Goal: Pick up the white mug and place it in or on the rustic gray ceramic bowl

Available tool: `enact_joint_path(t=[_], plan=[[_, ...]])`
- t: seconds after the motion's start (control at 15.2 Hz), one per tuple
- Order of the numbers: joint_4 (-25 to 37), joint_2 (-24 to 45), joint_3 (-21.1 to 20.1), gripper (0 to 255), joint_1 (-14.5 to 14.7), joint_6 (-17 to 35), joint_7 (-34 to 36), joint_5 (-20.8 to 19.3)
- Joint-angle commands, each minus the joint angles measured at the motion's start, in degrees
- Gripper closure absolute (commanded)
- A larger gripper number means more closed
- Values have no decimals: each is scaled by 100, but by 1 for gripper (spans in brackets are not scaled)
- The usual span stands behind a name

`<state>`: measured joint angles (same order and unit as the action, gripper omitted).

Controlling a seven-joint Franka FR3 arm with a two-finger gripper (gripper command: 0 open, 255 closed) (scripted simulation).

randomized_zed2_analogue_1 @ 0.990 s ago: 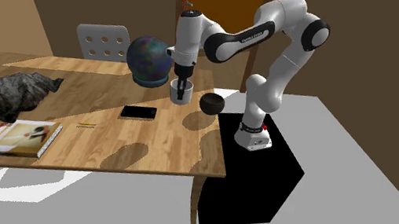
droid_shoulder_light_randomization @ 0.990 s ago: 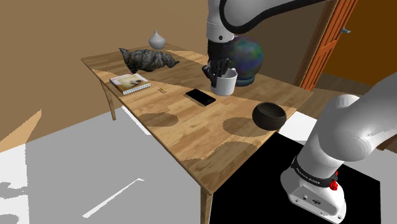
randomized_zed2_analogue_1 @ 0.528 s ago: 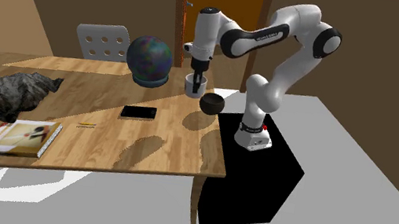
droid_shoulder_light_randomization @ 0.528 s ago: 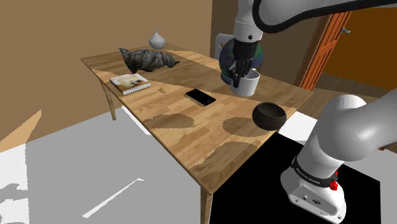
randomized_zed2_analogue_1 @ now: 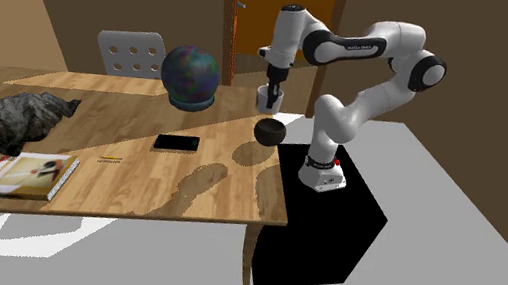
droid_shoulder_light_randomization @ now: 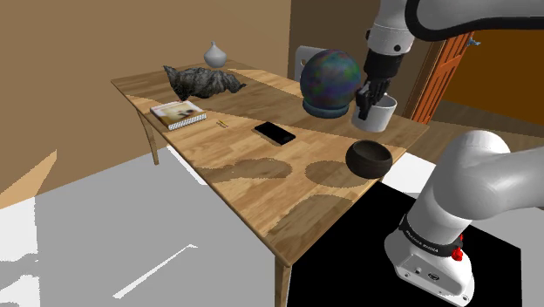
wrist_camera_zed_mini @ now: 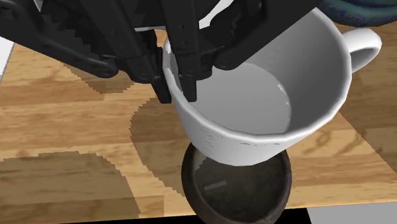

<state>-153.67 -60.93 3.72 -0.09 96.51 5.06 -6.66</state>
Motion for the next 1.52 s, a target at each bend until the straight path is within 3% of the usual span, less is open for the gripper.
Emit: enact_joint_path(t=[0.0, 0.07, 1.12, 1.45], plan=[[-104, -371, 198, 255, -121, -255, -222, -175], [-154, -571, 291, 255, -181, -395, -325, -262], [-1476, -853, 466, 255, -297, 640, -274, -455], [-1476, -853, 466, 255, -296, 640, -274, -456]])
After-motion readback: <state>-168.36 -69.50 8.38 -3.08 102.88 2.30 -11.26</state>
